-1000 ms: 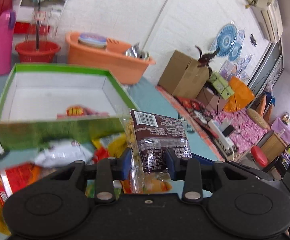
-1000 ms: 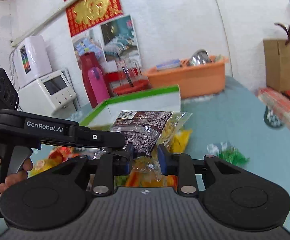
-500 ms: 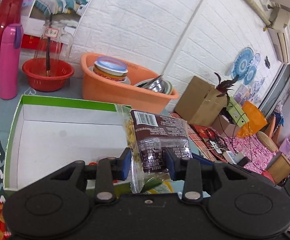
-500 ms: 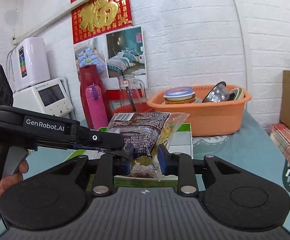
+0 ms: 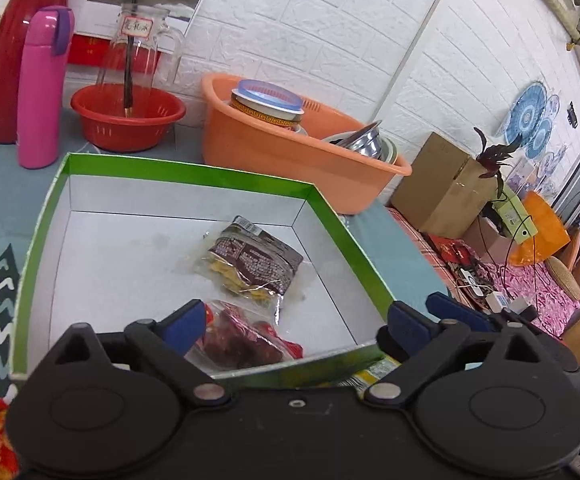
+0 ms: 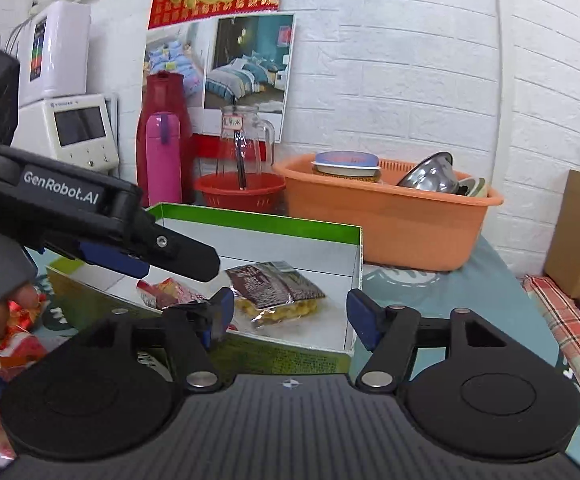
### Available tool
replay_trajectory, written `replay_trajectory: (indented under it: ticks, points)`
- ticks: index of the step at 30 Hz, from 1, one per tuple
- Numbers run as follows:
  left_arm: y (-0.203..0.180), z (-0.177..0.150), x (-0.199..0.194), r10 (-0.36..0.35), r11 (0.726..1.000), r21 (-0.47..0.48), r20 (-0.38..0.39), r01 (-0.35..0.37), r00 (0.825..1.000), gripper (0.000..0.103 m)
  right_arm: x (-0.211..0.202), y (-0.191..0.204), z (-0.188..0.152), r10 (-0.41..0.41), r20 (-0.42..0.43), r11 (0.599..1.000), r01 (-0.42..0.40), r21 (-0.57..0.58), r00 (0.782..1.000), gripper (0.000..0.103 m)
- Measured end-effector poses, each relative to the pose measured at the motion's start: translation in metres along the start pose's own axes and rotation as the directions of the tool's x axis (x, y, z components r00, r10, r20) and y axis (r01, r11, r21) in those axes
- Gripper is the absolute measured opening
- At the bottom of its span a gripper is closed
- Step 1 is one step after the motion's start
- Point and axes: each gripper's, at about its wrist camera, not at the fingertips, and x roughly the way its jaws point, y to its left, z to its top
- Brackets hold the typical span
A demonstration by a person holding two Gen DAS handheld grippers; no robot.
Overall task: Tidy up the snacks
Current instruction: 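Lower the brown-and-yellow bag into the green box and open the left gripper, then grasp the small clear bread pack with the left gripper while the right grasps the pink pack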
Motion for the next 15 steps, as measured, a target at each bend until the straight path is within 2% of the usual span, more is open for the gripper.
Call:
replay_trajectory:
  ticks: [7, 10, 15]
  points:
    - [-0.03, -0.015, -0.077, -0.028, 0.999, 0.033, 0.032, 0.027, 0.999, 0.103, -0.068, 0.008, 0.02, 0.032, 0.047, 0.995, -0.036, 0.095, 0.998, 0.103]
    - [-0.038, -0.031, -0.12, -0.015, 0.998, 0.061, 0.066, 0.011, 0.998, 0.103, -0.099, 0.017, 0.023, 0.029, 0.046, 0.992, -0.035, 0.125, 0.999, 0.103]
    - [-0.03, -0.065, -0.178, 0.047, 0.998, 0.047, 0.1, -0.052, 0.994, 0.103, -0.15, 0.026, 0.024, 0.141, 0.109, 0.97, -0.16, 0.184, 0.984, 0.103]
